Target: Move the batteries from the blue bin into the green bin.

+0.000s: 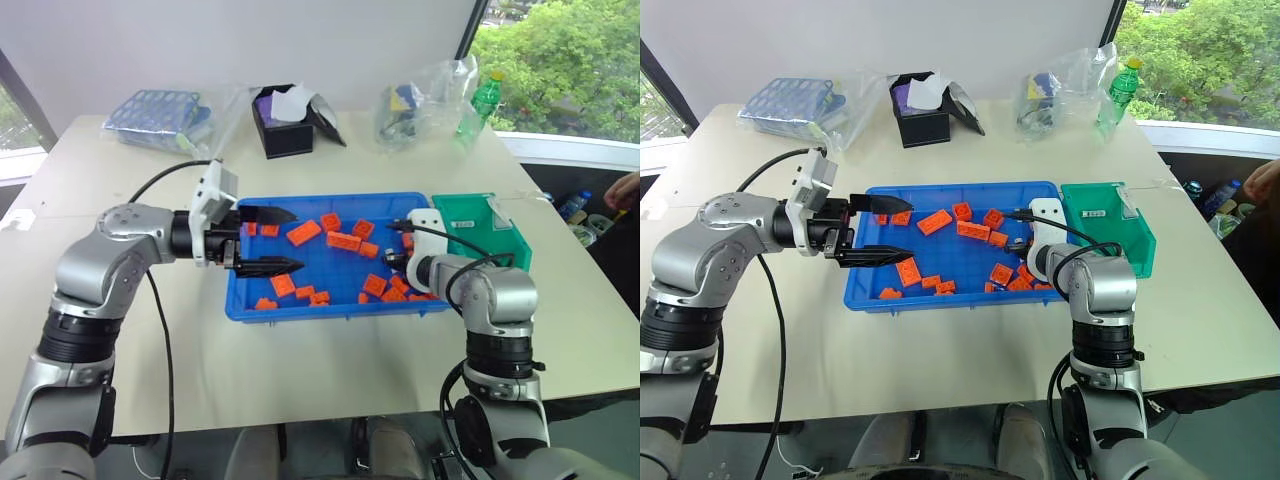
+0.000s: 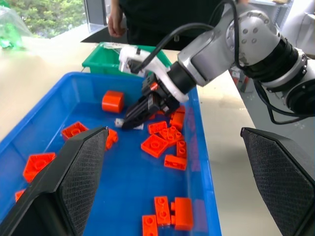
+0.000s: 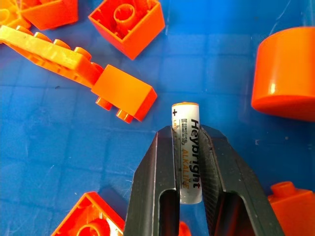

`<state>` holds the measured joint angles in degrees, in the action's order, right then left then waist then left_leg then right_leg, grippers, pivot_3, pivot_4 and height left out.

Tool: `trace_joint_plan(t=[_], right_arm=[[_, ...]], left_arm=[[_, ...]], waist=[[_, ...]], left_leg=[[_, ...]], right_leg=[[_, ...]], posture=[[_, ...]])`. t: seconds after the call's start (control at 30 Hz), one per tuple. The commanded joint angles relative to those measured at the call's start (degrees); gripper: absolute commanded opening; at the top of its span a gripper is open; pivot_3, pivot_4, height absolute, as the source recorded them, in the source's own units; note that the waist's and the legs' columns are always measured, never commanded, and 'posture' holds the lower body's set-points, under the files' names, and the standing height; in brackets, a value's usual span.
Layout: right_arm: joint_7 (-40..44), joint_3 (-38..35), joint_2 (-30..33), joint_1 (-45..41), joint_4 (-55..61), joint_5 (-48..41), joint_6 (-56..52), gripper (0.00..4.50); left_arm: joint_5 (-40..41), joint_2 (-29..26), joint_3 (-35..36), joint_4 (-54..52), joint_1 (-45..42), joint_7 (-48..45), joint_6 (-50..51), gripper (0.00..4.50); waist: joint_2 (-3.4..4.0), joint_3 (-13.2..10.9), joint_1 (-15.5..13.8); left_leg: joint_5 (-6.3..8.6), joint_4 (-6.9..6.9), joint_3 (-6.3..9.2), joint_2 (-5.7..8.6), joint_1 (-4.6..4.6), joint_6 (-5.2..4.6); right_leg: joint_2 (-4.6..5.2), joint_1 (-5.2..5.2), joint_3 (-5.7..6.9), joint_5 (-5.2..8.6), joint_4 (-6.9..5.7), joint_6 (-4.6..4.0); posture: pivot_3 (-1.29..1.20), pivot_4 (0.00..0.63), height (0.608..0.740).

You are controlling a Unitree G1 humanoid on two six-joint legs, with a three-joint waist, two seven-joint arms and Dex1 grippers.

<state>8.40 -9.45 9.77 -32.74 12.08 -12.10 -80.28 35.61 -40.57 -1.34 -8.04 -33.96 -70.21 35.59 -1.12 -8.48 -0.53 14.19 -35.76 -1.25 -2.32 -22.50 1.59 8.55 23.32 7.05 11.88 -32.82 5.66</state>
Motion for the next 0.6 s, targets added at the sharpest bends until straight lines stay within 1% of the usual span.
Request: trace_joint_plan(t=[0.03, 0.1, 0.17, 0.23, 0.3, 0.37, 0.47, 0.53, 0.6], right_arm=[[1.4, -6.2, 1.7, -7.2, 7.8, -3.0, -3.4, 0.04], [2.4, -11.2, 3.4, -11.1, 10.2, -4.4, -6.2, 0.04], [3.1, -14.6, 6.8, -13.1, 10.9, -4.6, -8.7, 0.04], [3.3, -17.6, 10.3, -13.8, 10.6, -4.2, -10.3, 0.04], [4.8, -18.8, 15.1, -11.3, 10.2, -4.4, -9.7, 0.04], [5.9, -19.0, 18.1, -7.8, 9.9, -4.6, -8.6, 0.04], [6.0, -18.9, 19.7, -2.9, 9.0, -4.1, -6.2, 0.04], [5.5, -19.3, 19.5, -0.9, 7.5, -3.6, -3.2, 1.10], [5.8, -18.9, 19.7, 0.4, 6.4, -3.5, 0.5, 2.00]], left_arm=[[0.4, -0.4, 1.2, -1.2, -0.7, -0.1, -1.0, 4.50], [0.3, -0.4, 1.2, -0.9, -0.8, -0.3, -1.0, 4.50], [0.2, -0.5, 1.2, -0.6, -0.8, -0.5, -1.2, 4.50], [0.0, -0.5, 1.1, -0.2, -0.9, -0.8, -1.4, 4.50], [-0.2, -0.2, 0.8, 0.2, -1.1, -0.9, -1.7, 4.50], [-0.3, 0.1, 0.5, 0.6, -1.4, -0.9, -1.8, 4.50], [-0.2, 0.5, 0.1, 1.0, -1.8, -1.1, -2.0, 4.50], [0.0, 0.6, 0.0, 0.9, -2.0, -1.3, -1.7, 4.50], [0.1, 0.6, 0.1, 0.9, -2.2, -1.4, -1.5, 4.50]], waist=[[0.04, 0.0, 0.0], [0.12, -0.1, -0.1], [0.12, -0.1, -0.3], [-0.09, 0.1, -0.3], [-0.08, 0.0, -0.3], [-0.12, 0.1, -0.2], [-0.11, 0.1, 0.0], [-0.03, 0.0, 0.2], [0.02, 0.0, 0.3]], left_leg=[[0.00, 0.00, 0.00, 0.00, -0.02, 0.00], [0.00, 0.00, -0.01, 0.00, -0.02, 0.00], [0.00, 0.04, 0.00, 0.00, -0.01, 0.00], [0.00, 0.13, 0.06, 0.00, 0.03, 0.00], [0.01, 0.18, 0.06, 0.01, 0.03, 0.00], [0.01, 0.17, -0.02, 0.03, -0.02, 0.00], [0.01, 0.16, -0.17, 0.03, -0.04, -0.01], [0.01, 0.17, -0.19, -0.04, -0.02, -0.01], [0.01, 0.20, -0.20, -0.07, 0.00, -0.02]], right_leg=[[0.00, 0.01, 0.00, 0.00, 0.00, 0.00], [0.00, 0.03, 0.00, 0.00, 0.04, 0.00], [-0.01, 0.07, 0.01, 0.00, 0.04, 0.00], [-0.03, 0.10, 0.05, 0.00, 0.11, -0.01], [-0.05, 0.02, 0.08, 0.00, 0.35, -0.01], [-0.01, -0.05, 0.07, -0.01, 0.58, 0.00], [0.04, -0.21, 0.04, -0.01, 0.65, 0.01], [0.01, -0.17, 0.05, -0.01, 0.61, 0.02], [-0.02, -0.12, 0.06, -0.01, 0.55, 0.02]], posture=[[0.00, 0.150, 0.716], [0.00, 0.150, 0.716], [0.00, 0.150, 0.716], [0.00, 0.150, 0.716], [0.00, 0.150, 0.716], [0.00, 0.150, 0.716], [0.00, 0.150, 0.716], [0.00, 0.150, 0.716], [0.00, 0.150, 0.716]])
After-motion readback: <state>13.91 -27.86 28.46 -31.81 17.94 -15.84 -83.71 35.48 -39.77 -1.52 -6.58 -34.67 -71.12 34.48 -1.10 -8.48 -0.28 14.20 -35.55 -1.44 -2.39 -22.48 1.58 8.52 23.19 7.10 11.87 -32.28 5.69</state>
